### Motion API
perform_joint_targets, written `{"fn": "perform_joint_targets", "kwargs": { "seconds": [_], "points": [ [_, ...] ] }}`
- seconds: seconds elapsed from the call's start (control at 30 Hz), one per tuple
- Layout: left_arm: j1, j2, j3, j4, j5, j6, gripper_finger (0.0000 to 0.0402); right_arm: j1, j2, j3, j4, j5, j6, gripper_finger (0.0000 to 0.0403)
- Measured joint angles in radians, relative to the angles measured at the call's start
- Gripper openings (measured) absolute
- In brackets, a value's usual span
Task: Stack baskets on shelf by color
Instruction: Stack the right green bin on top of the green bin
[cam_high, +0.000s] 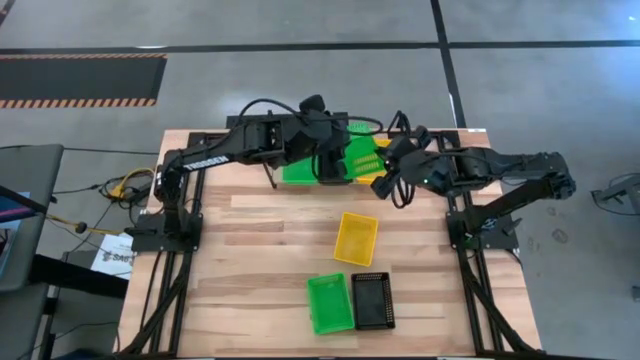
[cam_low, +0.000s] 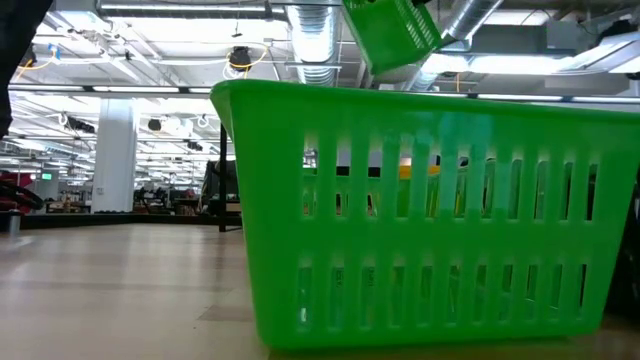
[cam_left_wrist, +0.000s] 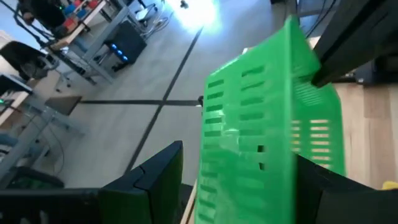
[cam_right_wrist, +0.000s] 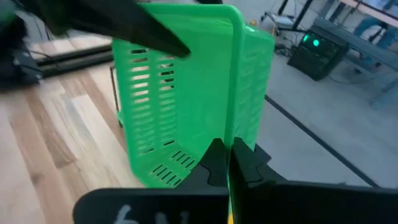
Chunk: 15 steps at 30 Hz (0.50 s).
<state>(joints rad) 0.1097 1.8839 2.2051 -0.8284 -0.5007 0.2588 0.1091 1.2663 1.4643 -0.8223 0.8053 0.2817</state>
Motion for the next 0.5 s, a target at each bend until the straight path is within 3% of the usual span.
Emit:
{"fn": "perform_joint_targets", "kwargs": {
  "seconds": [0.1, 0.17, 0.33, 0.5],
  "points": [
    [0.011, 0.0, 0.0, -0.01, 0.019, -0.01, 0.0188, 0.009, 0.0, 0.0, 0.029, -0.001, -0.024, 0.0],
    [0.015, 0.0, 0.0, -0.021, 0.023, -0.011, 0.0158, 0.009, 0.0, 0.0, 0.038, -0.002, -0.027, 0.0],
    [0.016, 0.001, 0.0, -0.062, 0.005, 0.001, 0.0021, 0.009, 0.0, 0.0, 0.065, -0.036, -0.022, 0.0001],
    [-0.002, 0.002, 0.0, -0.039, -0.059, 0.066, 0.0002, 0.009, 0.0, 0.0, 0.063, -0.049, -0.024, 0.0]
  ]
}}
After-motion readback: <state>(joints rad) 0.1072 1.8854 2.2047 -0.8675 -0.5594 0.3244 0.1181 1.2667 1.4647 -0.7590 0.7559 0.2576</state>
